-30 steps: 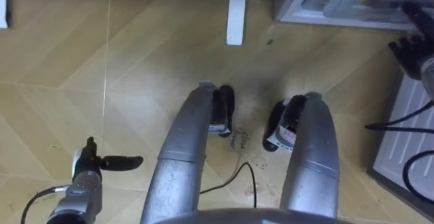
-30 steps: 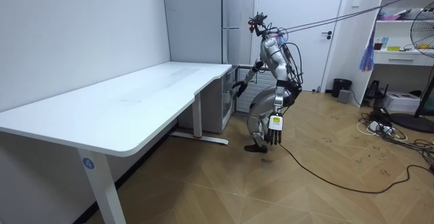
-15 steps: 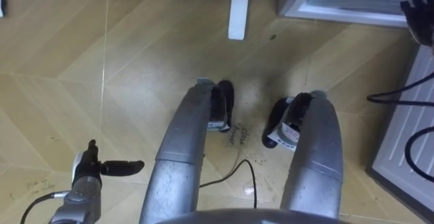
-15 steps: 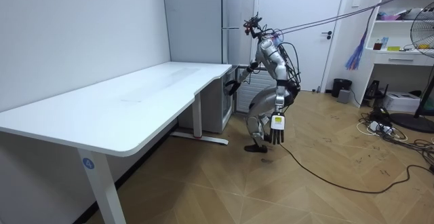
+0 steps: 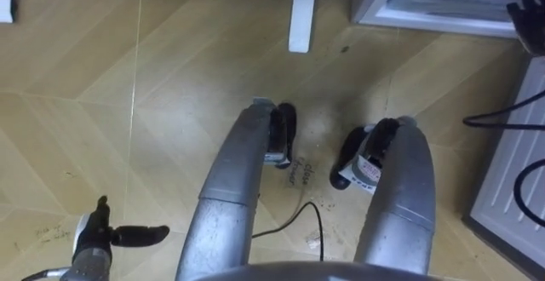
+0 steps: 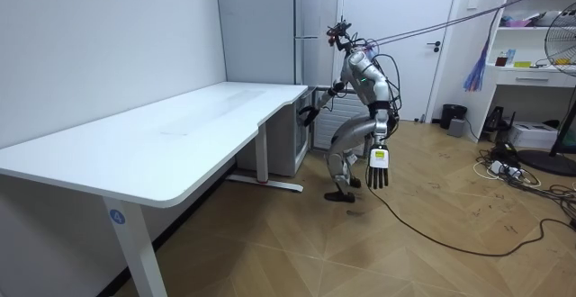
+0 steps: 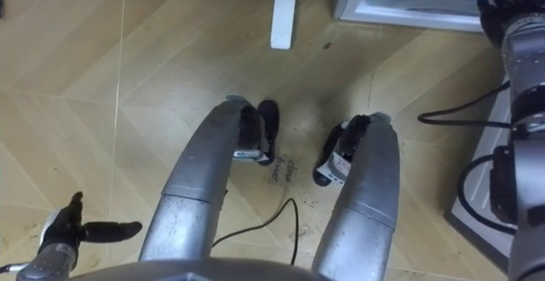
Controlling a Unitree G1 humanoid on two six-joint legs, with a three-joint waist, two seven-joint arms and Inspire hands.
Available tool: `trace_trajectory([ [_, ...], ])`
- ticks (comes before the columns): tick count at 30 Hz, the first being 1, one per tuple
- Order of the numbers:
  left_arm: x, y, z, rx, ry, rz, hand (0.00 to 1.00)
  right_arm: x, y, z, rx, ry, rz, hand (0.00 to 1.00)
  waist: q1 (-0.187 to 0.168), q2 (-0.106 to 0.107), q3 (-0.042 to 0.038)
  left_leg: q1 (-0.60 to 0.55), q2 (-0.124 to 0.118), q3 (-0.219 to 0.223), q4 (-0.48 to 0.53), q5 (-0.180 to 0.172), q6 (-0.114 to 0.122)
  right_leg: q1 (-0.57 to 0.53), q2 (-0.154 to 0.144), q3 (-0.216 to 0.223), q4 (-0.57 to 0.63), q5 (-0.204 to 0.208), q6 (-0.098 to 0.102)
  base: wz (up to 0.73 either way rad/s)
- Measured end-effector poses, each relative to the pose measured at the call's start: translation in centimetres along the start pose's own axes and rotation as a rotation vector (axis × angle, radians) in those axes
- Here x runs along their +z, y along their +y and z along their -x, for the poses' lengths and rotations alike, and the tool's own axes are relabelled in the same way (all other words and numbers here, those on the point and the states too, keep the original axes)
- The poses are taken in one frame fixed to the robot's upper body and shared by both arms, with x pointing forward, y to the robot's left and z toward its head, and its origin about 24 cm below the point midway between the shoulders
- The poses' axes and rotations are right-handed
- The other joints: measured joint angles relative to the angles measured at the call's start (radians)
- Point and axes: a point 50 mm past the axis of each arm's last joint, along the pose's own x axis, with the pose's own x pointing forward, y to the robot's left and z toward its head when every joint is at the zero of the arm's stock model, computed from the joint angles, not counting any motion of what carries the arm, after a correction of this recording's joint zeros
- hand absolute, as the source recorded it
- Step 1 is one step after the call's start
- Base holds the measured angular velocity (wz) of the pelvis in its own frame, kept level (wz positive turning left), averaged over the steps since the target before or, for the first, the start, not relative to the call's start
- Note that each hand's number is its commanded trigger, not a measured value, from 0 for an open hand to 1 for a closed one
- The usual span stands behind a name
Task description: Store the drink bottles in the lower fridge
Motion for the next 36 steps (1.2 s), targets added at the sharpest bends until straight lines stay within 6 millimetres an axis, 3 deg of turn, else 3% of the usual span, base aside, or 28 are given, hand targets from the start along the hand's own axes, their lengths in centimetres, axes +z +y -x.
trace_trajectory([
  [5,-0.4,0.3,0.1,-0.02,0.011,-0.011,0.0,-0.5,-1.4,0.0,-0.049,0.006,0.122,0.0,0.034,0.002,0.0036,0.052,0.018,-0.024,0.017,-0.013,-0.022,0.068,0.016,-0.026,-0.001,-0.013,-0.019,-0.06],
  [7,-0.8,0.9,0.3,-0.035,0.024,-0.034,0.0,-0.7,-3.6,0.2,-0.047,0.02,0.256,0.0,0.049,0.003,0.0045,0.086,0.025,-0.057,0.014,-0.02,-0.035,0.126,0.026,-0.066,-0.025,-0.019,-0.03,-0.02],
  [12,-1.4,1.6,0.4,-0.07,0.056,-0.053,0.0,1.2,-9.1,1.3,-0.043,0.091,0.743,0.0,0.081,0.0,0.0075,0.203,0.035,-0.082,-0.062,-0.018,-0.052,0.258,0.061,-0.092,-0.11,-0.019,-0.034,0.08],
  [14,-1.8,1.9,0.4,-0.077,0.074,-0.051,0.0,1.3,-10.9,1.8,-0.049,0.148,0.891,0.0,0.083,0.0,0.0076,0.255,0.045,-0.083,-0.109,-0.006,-0.071,0.32,0.073,-0.114,-0.166,-0.009,-0.037,0.12],
  [18,-1.1,2.1,-0.3,-0.106,0.087,-0.054,0.0,0.6,-14.2,2.9,-0.041,0.316,1.099,0.0,0.099,0.009,0.0075,0.355,0.08,-0.13,-0.226,0.022,-0.097,0.454,0.133,-0.18,-0.334,0.04,-0.051,-0.02],
  [21,0.3,1.5,-0.9,-0.12,0.054,-0.05,0.0,-1.2,-16.7,4.0,-0.032,0.454,1.182,0.0,0.107,0.011,0.0064,0.419,0.086,-0.141,-0.303,0.039,-0.105,0.522,0.156,-0.195,-0.419,0.068,-0.057,0.03],
  [23,1.2,0.6,-1.3,-0.137,0.036,-0.036,0.0,-2.9,-18.5,4.9,-0.019,0.553,1.214,0.0,0.106,0.027,-0.0004,0.456,0.087,-0.159,-0.35,0.05,-0.11,0.571,0.172,-0.214,-0.48,0.083,-0.056,0.14],
  [27,2.1,-0.9,-1.7,-0.159,0.02,-0.002,0.0,-9.0,-22.5,7.9,-0.014,0.774,1.195,0.0,0.094,0.028,-0.0026,0.566,0.086,-0.16,-0.476,0.077,-0.116,0.677,0.186,-0.232,-0.6,0.103,-0.054,0.11],
  [30,1.7,-2.3,-1.7,-0.169,0.041,0.021,0.0,-12.3,-24.5,10.1,-0.021,0.866,1.124,0.0,0.065,0.032,-0.0049,0.656,0.086,-0.161,-0.564,0.089,-0.121,0.77,0.198,-0.249,-0.693,0.119,-0.05,0.07],
  [33,0.6,-3.7,-1.5,-0.193,0.078,0.045,0.0,-13.6,-26.6,12.3,-0.073,0.896,1.062,0.0,0.035,0.03,-0.0118,0.783,0.089,-0.157,-0.653,0.093,-0.122,0.902,0.222,-0.25,-0.808,0.136,-0.033,0.02],
  [36,0.0,-4.7,-1.2,-0.199,0.104,0.07,0.0,-14.8,-27.7,13.8,-0.097,0.933,1.046,0.0,0.017,0.02,-0.0177,0.916,0.097,-0.116,-0.743,0.1,-0.118,1.033,0.244,-0.241,-0.923,0.161,-0.015,-0.1],
])
